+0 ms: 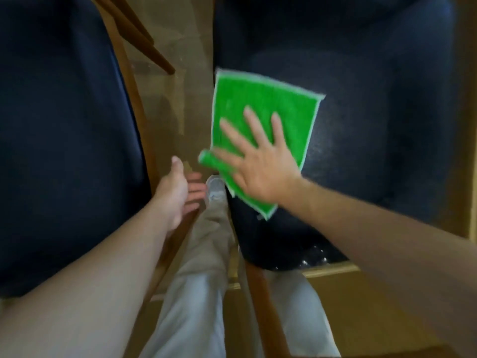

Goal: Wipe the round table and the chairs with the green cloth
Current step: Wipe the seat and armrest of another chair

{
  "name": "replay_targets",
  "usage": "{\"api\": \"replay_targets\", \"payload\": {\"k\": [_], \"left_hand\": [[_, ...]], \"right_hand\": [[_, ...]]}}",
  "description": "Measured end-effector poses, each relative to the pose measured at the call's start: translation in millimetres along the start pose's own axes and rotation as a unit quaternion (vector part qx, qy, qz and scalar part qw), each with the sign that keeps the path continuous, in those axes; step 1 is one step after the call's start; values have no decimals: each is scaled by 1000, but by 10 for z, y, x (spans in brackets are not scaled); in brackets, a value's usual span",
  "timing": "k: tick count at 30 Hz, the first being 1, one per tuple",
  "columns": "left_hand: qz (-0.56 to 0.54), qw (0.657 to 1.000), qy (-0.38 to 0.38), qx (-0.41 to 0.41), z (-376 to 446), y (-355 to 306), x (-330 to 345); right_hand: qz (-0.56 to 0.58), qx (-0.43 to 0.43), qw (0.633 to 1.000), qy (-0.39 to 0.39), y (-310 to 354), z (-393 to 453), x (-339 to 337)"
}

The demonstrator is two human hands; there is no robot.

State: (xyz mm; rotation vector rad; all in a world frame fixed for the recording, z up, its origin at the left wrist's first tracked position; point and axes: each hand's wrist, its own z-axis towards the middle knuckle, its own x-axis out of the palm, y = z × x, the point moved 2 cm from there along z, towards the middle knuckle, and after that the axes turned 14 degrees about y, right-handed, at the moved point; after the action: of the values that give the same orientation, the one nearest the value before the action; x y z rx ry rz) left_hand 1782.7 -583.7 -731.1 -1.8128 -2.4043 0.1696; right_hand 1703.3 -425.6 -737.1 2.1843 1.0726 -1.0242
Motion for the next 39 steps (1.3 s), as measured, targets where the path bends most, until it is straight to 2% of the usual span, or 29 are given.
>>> {"api": "replay_targets", "payload": {"k": [3,6,8,11,13,16,19,21,25,27,30,32,34,37,39], "left_hand": [[27,1000,-9,4,-68,-77,148],[89,996,-8,15,-118,-61,247],[130,991,9,6,-134,26,293],[123,992,13,-3,-104,258,326],[97,995,12,-20,-84,421,373],[77,996,4,-42,-67,637,442],[59,997,-9,-39,-25,771,434],[57,998,-11,-36,-22,785,399],[55,998,-1,-21,-34,639,350],[50,999,4,-8,-21,479,387],[25,999,-15,41,17,158,519],[28,995,-7,95,40,-112,661],[43,993,-5,112,78,-325,798],[59,991,-50,108,116,-469,945],[70,989,-88,98,115,-504,1036]], "right_hand": [[-60,-171,973,142,372,-849,572],[-122,-256,944,168,177,-1431,888],[-137,-256,946,142,-177,-1691,964],[-100,-171,975,104,-606,-1923,1007],[-97,-131,984,69,-527,-1932,1023],[-89,-98,989,61,-18,-1705,1015],[-135,-152,977,69,471,-1391,961],[-153,-184,970,49,543,-1300,937],[-177,-239,954,26,-98,-1521,1022],[-143,-192,970,37,-633,-1766,1088],[-81,-32,992,88,-1293,-2049,1113],[-17,67,990,123,-1435,-2106,1116],[55,162,976,133,-1279,-2021,1113],[195,317,918,136,-733,-1731,1073],[261,346,894,116,-196,-1481,981]]}}
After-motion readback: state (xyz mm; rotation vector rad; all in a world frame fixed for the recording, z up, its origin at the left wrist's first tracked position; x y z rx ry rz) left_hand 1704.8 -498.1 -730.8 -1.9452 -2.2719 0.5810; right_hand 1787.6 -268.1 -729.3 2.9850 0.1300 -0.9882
